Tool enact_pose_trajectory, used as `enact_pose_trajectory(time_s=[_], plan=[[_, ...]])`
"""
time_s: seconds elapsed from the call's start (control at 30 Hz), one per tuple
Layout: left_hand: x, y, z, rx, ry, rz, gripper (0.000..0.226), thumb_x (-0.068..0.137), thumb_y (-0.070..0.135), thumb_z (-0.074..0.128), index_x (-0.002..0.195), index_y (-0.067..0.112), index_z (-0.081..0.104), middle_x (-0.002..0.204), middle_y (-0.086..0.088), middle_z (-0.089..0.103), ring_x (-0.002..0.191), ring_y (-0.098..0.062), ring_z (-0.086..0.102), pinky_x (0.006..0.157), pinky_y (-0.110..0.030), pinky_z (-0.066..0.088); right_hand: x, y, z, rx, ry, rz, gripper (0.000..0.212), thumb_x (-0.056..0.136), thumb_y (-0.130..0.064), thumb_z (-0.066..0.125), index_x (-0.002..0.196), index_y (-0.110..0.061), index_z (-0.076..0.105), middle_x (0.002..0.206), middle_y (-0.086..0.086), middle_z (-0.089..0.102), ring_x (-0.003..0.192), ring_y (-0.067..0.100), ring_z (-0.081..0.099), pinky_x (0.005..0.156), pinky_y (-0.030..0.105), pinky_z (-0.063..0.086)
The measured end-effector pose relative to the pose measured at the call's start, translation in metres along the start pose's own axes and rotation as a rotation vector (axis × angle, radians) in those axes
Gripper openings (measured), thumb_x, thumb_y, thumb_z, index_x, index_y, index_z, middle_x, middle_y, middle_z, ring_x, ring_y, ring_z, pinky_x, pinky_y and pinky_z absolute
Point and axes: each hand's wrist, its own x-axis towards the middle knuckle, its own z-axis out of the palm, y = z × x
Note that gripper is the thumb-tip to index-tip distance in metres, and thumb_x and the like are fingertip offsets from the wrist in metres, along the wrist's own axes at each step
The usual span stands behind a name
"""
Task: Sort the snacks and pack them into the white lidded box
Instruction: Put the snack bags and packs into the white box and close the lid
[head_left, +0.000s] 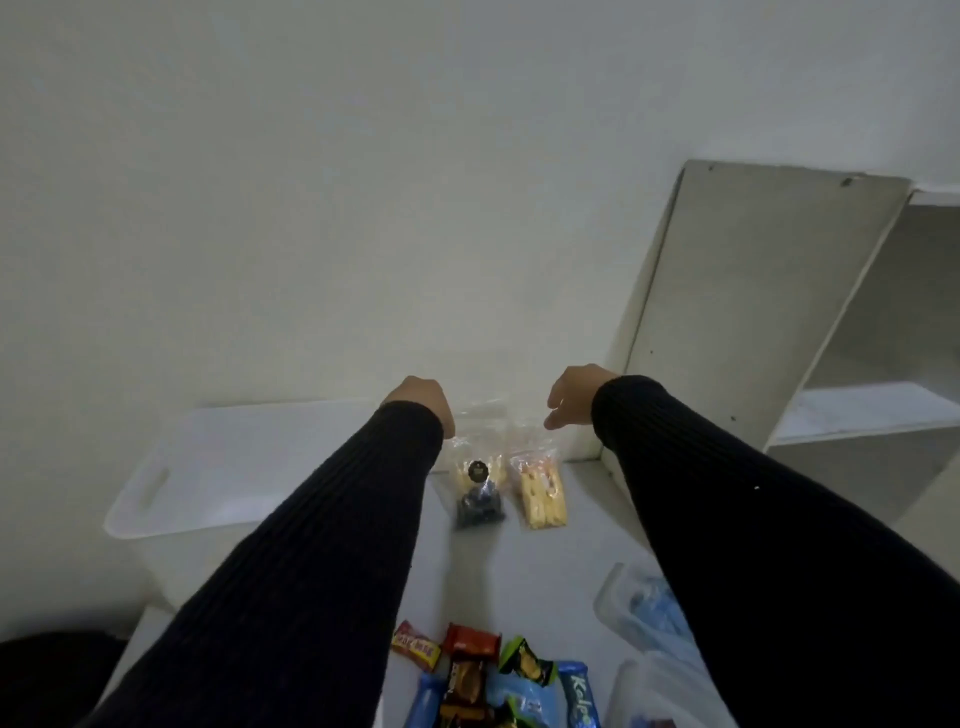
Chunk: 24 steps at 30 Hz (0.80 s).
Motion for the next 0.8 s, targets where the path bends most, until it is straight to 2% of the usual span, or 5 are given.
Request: enact_pose_trajectory(time_s=[0.13,0.23,0.43,0.63,0.8], plan=[[0.056,0.018,0.044,-0.023,-0.057,-0.009,0.033,0.087,0.025,0.059,0.115,0.008,0.060,0.114,-0.008,0.061,0.093,-0.019,0.056,0.076,-0.024,0.046,0.053,0.034,0.018,0.009,-0.067,-0.057,0.048,0.092,-0.033,0.058,0.136,-0.013,0.051,0.142,0.003,0.048,0.130,0.021,0.045,0.106,0.031,0.037],[0.087,0.029,0.084,-0.183,-0.124,-0.057,0.058,0.086,0.023,0.061,0.141,0.018,0.041,0.136,-0.011,0.048,0.117,-0.026,0.054,0.092,-0.028,0.046,0.102,0.060,0.045,0.096,-0.122,-0.080,0.049,0.088,-0.028,0.065,0.135,-0.018,0.052,0.140,0.003,0.048,0.128,0.020,0.046,0.105,0.029,0.037],[0.131,0.036,0.172,-0.379,-0.170,-0.122,0.075,0.087,0.031,0.063,0.147,0.042,0.019,0.153,-0.019,0.014,0.137,-0.035,0.031,0.111,-0.039,0.033,0.168,0.095,0.116,0.325,-0.232,-0.073,0.064,0.080,-0.016,0.073,0.138,-0.024,0.048,0.145,0.002,0.045,0.131,0.022,0.043,0.104,0.028,0.036],[0.156,0.027,0.224,-0.474,0.019,-0.173,0.073,0.085,0.025,0.068,0.143,0.045,0.029,0.157,-0.010,-0.011,0.141,-0.037,0.026,0.118,-0.039,0.025,0.207,0.110,0.172,0.607,-0.257,-0.022,0.064,0.078,-0.008,0.074,0.135,-0.027,0.052,0.144,0.005,0.046,0.126,0.024,0.048,0.083,0.020,0.039],[0.164,0.025,0.236,-0.496,0.080,-0.204,0.074,0.084,0.013,0.069,0.143,0.040,0.034,0.155,-0.015,0.004,0.141,-0.033,0.025,0.115,-0.030,0.025,0.219,0.109,0.194,0.730,-0.257,-0.001,0.064,0.076,-0.005,0.075,0.134,-0.023,0.054,0.143,0.004,0.048,0.123,0.022,0.051,0.083,0.019,0.041]])
